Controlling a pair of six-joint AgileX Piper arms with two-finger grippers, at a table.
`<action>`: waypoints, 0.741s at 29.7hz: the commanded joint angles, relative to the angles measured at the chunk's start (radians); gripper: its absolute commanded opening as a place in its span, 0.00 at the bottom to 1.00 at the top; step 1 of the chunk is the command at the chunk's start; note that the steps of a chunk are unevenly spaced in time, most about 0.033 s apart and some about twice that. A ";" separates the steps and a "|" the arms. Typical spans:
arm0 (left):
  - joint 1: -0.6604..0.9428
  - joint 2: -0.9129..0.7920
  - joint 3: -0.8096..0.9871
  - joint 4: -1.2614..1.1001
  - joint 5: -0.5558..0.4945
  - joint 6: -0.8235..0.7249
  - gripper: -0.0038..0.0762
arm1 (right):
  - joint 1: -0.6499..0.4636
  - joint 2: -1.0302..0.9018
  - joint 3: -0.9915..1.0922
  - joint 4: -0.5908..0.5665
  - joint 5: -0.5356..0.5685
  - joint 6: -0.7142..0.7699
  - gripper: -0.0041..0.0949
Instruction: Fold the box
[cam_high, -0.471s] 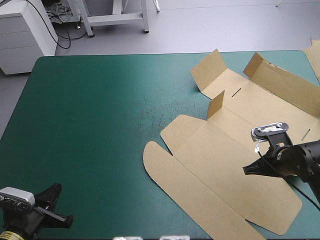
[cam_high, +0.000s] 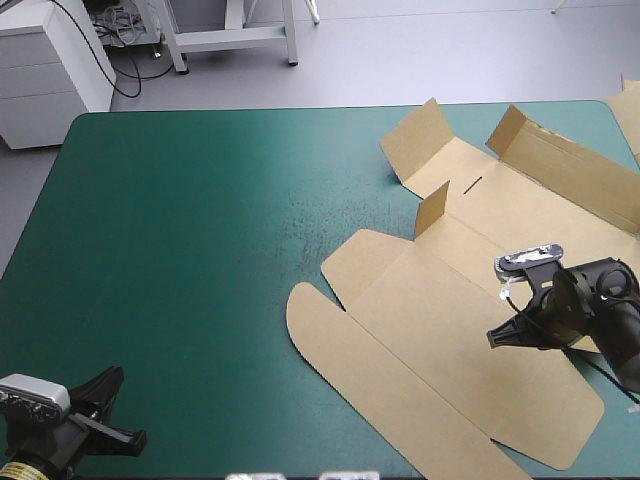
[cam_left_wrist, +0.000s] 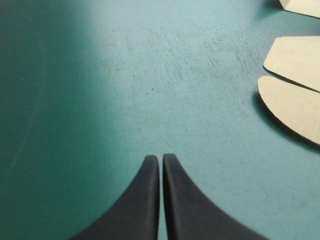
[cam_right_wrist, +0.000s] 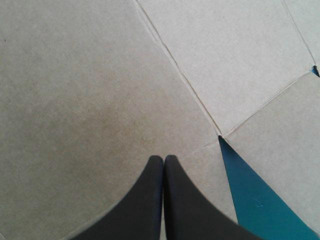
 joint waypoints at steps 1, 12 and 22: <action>0.002 0.017 -0.019 -0.002 -0.073 -0.001 0.06 | -0.001 -0.013 -0.034 -0.021 -0.029 0.003 0.02; 0.002 0.017 -0.019 -0.002 -0.073 -0.001 0.06 | -0.001 -0.013 -0.034 -0.021 -0.043 0.026 0.06; 0.002 0.017 -0.019 -0.002 -0.073 -0.001 0.06 | -0.001 -0.013 -0.115 -0.021 0.019 0.033 0.59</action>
